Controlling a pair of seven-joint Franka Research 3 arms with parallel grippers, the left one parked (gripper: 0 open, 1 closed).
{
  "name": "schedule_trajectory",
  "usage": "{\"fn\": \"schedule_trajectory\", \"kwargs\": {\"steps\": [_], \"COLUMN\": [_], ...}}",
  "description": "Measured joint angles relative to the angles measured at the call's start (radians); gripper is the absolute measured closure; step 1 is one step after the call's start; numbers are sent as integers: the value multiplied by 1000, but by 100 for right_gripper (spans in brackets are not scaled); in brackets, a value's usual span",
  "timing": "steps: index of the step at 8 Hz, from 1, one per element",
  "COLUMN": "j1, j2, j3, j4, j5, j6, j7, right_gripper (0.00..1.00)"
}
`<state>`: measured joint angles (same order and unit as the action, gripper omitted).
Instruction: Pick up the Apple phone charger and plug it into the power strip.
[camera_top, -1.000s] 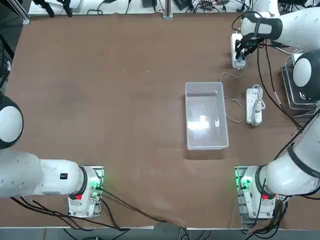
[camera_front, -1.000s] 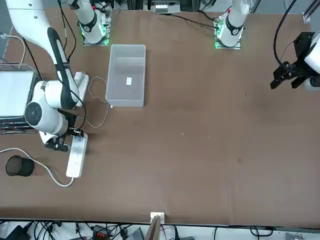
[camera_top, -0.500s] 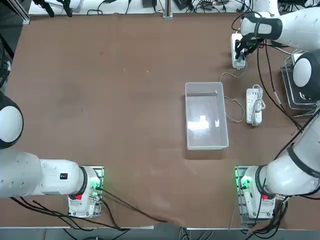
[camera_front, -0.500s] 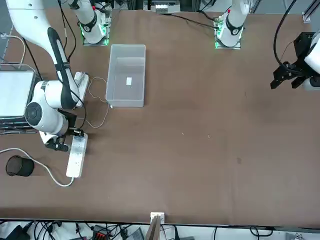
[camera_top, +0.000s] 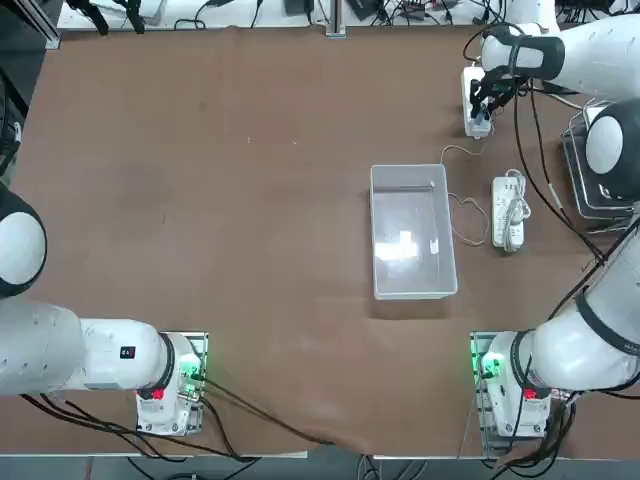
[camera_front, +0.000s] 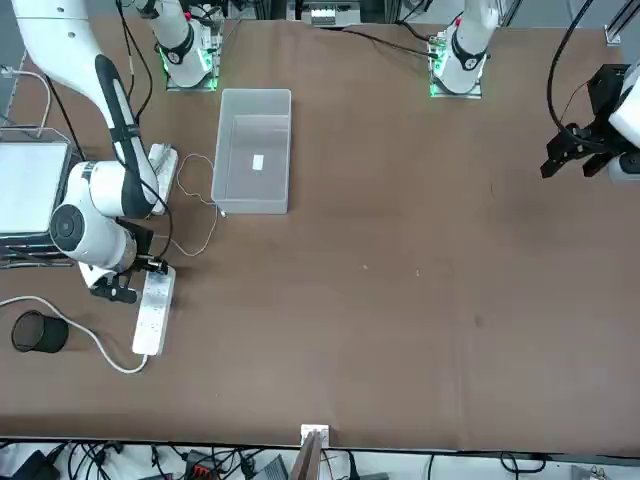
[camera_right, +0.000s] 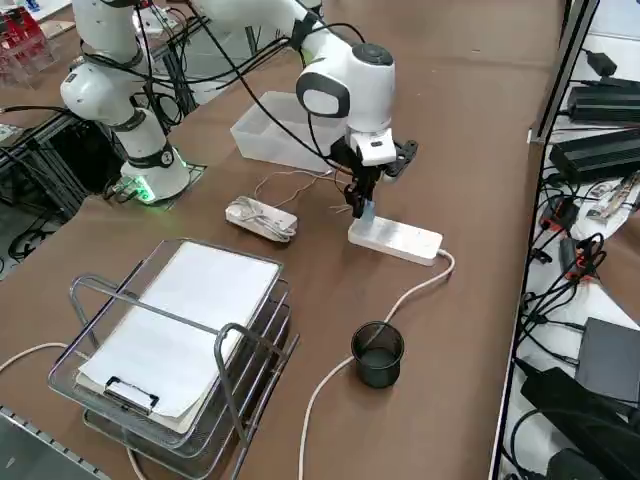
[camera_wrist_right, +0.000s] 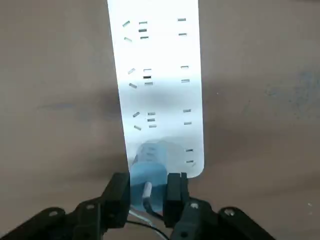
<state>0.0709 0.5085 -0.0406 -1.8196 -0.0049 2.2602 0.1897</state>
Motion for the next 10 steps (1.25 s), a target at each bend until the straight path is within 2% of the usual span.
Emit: {"fn": "schedule_trajectory", "kwargs": {"steps": [10], "j1": [0], "j2": [0], "j3": [0], "j4": [0], "j5": [0], "j6": [-2], "j7": [-6], "right_gripper": [63]}}
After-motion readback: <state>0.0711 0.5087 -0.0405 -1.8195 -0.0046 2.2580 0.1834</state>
